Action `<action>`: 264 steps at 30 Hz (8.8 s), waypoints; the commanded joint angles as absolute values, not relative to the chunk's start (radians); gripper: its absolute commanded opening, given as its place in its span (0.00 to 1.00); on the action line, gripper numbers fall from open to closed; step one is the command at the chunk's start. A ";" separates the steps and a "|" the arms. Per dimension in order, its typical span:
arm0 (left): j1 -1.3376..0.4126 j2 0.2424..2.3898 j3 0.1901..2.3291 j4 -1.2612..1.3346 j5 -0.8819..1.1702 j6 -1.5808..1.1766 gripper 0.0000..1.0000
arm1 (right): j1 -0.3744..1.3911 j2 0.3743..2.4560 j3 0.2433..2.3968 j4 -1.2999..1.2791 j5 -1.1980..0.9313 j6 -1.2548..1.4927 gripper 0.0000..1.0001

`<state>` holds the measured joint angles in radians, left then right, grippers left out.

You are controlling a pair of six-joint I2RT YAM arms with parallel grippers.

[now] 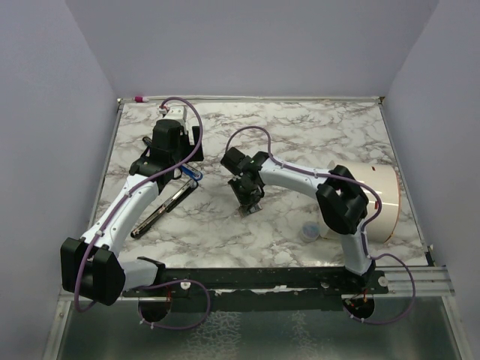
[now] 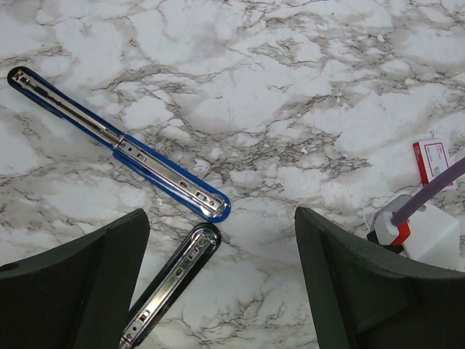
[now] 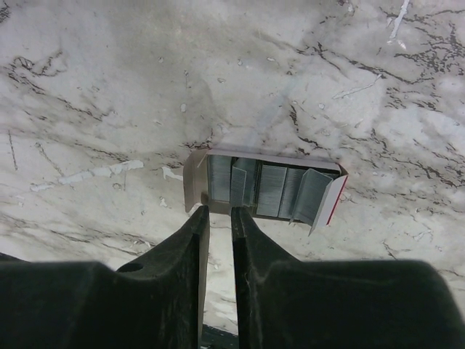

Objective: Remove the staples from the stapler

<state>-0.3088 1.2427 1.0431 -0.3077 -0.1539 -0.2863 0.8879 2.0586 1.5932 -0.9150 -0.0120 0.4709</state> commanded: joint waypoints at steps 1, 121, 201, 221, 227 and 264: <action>-0.302 1.232 1.061 -0.291 -0.138 -0.290 0.84 | 0.858 2.011 1.566 -0.848 -0.064 0.481 0.20; -0.276 1.235 0.693 0.036 0.644 -0.671 0.75 | 0.671 1.663 1.142 -0.464 -0.283 0.322 0.01; -0.167 1.281 0.976 -0.248 0.340 -0.280 0.79 | 0.831 1.986 1.416 -0.688 -0.124 0.471 0.02; -0.167 1.278 0.970 -0.242 0.364 -0.277 0.80 | 0.826 1.835 1.390 -0.725 -0.076 0.481 0.26; -0.169 1.273 0.958 -0.227 0.383 -0.287 0.80 | 0.791 1.821 1.346 -0.720 -0.044 0.456 0.31; -0.169 1.287 0.946 -0.211 0.417 -0.291 0.80 | 0.735 1.919 1.364 -0.738 -0.082 0.399 0.18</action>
<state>-0.1719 1.2999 0.9527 -0.2352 0.3897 -0.2962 0.7319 1.9171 1.3334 -0.7334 -0.0704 0.4019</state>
